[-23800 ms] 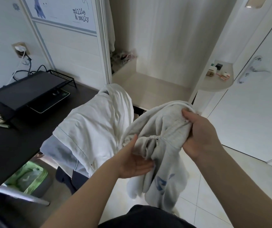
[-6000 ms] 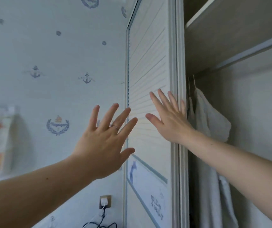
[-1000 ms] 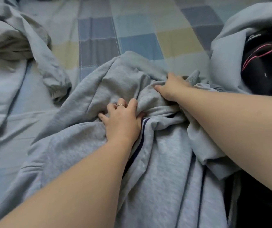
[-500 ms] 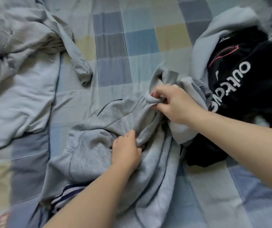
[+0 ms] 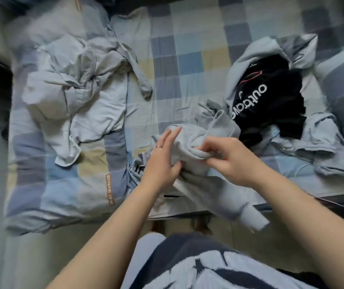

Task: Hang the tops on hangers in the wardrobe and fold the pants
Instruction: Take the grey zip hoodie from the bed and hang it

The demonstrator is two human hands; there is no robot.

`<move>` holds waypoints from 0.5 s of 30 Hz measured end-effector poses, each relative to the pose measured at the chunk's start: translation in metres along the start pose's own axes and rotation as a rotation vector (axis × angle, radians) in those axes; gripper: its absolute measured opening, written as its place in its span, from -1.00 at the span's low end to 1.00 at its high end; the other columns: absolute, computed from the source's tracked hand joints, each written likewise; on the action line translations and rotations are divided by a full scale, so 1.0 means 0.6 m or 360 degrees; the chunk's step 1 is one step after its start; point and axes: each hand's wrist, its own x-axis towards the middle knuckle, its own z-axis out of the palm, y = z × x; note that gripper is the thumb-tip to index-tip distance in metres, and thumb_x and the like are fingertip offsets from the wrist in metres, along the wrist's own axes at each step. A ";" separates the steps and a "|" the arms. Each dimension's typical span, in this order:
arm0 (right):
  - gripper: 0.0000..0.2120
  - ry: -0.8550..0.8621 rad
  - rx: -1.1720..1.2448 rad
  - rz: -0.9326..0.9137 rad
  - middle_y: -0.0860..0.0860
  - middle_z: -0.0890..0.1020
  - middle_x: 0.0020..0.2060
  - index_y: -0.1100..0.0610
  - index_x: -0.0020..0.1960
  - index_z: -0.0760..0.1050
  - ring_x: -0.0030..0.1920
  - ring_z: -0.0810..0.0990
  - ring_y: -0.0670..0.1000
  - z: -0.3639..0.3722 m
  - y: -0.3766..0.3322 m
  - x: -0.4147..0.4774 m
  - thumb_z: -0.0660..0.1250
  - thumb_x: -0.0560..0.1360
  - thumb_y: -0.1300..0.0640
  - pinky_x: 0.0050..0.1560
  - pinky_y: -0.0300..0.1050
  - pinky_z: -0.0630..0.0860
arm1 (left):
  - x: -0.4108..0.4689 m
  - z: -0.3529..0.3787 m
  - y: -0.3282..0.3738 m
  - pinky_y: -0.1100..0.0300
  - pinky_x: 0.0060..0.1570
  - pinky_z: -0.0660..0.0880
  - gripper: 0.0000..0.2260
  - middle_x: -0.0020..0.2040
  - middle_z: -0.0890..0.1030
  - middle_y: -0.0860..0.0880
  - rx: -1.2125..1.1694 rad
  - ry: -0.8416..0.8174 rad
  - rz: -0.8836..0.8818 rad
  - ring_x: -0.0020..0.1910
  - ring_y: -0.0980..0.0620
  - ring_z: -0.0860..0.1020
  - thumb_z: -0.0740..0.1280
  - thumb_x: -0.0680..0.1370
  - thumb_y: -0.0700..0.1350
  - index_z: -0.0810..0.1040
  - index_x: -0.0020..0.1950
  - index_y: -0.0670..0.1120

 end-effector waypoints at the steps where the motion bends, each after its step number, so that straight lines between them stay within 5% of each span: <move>1: -0.92 -0.0034 0.0078 -0.0002 -0.03 0.56 -0.29 0.10 -0.15 0.47 -0.22 0.49 0.04 -0.007 -0.033 -0.016 0.37 0.44 0.19 -0.14 -0.01 0.42 | -0.007 -0.028 0.031 -0.06 0.47 0.31 -0.22 0.61 0.19 -0.04 0.0006 -0.0060 0.0153 0.58 -0.03 0.20 0.44 0.47 -0.23 0.21 0.58 0.22; 4: -0.93 0.0015 0.0160 -0.0041 -0.10 0.50 -0.32 -0.01 -0.17 0.43 -0.30 0.39 -0.14 -0.025 -0.116 -0.053 0.33 0.43 0.07 -0.27 -0.26 0.34 | -0.020 -0.102 0.103 -0.07 0.40 0.38 -0.54 0.44 0.44 -0.11 0.0050 -0.0360 0.0478 0.46 -0.09 0.39 0.48 0.46 -0.21 0.55 0.35 0.00; 6: -0.92 0.0110 0.0172 -0.0085 -0.06 0.47 -0.33 0.03 -0.16 0.43 -0.30 0.35 -0.15 -0.030 -0.155 -0.068 0.30 0.42 0.04 -0.27 -0.27 0.31 | -0.030 -0.146 0.135 -0.04 0.14 0.49 -0.78 0.09 0.56 -0.01 0.0130 -0.0455 0.0524 0.11 -0.04 0.55 0.52 0.47 -0.15 0.59 0.07 -0.10; 8: -0.94 0.0219 0.0184 -0.0097 0.00 0.48 -0.32 0.08 -0.14 0.41 -0.29 0.35 -0.12 -0.026 -0.184 -0.074 0.29 0.46 0.13 -0.25 -0.19 0.33 | -0.038 -0.184 0.150 0.04 -0.10 0.44 -0.72 -0.15 0.44 0.04 0.0152 -0.0390 0.0549 -0.15 -0.03 0.46 0.56 0.46 -0.09 0.45 -0.14 -0.10; 13: -0.87 0.0421 0.0077 -0.0105 -0.07 0.43 -0.33 0.05 -0.14 0.33 -0.29 0.37 -0.11 -0.004 -0.248 -0.061 0.27 0.53 0.08 -0.21 -0.05 0.37 | -0.056 -0.276 0.151 0.15 -0.24 0.34 -0.66 -0.28 0.41 0.11 0.0023 -0.0350 0.0644 -0.30 0.15 0.39 0.57 0.45 -0.09 0.40 -0.26 0.08; 15: -0.80 0.0405 0.0019 -0.0099 -0.07 0.44 -0.35 0.01 -0.14 0.31 -0.31 0.38 -0.09 0.003 -0.272 -0.050 0.31 0.57 0.04 -0.22 0.04 0.39 | -0.061 -0.309 0.148 0.20 -0.32 0.27 -0.66 -0.36 0.36 0.12 -0.0018 -0.0224 0.0654 -0.36 0.17 0.32 0.56 0.47 -0.10 0.39 -0.27 0.01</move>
